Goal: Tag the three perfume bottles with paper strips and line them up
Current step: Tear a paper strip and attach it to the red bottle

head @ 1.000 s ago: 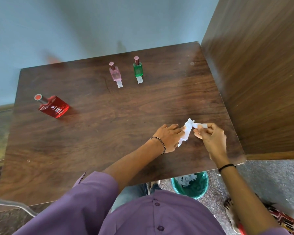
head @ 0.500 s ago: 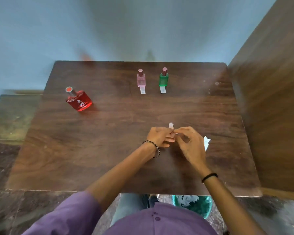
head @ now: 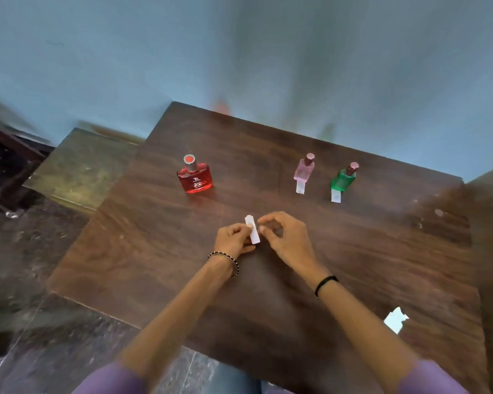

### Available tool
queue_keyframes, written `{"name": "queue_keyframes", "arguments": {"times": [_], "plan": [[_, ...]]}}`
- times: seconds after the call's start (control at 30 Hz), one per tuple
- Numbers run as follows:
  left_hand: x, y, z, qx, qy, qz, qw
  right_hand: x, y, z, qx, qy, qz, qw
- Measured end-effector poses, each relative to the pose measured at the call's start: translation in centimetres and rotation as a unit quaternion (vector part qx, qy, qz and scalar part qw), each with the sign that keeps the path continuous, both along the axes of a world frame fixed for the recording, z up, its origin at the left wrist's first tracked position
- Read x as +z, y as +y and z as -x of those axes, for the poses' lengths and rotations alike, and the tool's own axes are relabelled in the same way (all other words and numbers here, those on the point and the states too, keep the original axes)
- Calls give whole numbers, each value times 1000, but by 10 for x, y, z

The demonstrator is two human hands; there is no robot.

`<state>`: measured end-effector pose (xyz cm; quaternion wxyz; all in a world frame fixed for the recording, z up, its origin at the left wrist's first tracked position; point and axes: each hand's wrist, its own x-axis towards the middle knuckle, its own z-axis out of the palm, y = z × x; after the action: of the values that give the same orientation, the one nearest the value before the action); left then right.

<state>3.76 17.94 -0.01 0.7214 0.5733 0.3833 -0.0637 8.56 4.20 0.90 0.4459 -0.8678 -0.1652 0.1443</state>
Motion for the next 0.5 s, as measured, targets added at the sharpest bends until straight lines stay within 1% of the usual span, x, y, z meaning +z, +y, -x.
{"name": "queue_keyframes", "arguments": {"times": [0.13, 0.37, 0.43, 0.5], "plan": [[-7, 25, -5, 37, -4, 4, 999, 9, 57, -33, 43, 34, -26, 998], [-18, 46, -7, 85, 8, 18, 996, 14, 146, -84, 153, 123, 3, 980], [-19, 48, -6, 87, 5, 15, 996, 10, 162, -95, 185, 130, 0, 974], [-22, 51, -5, 89, 5, 6, 996, 5, 175, -101, 183, 124, -6, 975]]}}
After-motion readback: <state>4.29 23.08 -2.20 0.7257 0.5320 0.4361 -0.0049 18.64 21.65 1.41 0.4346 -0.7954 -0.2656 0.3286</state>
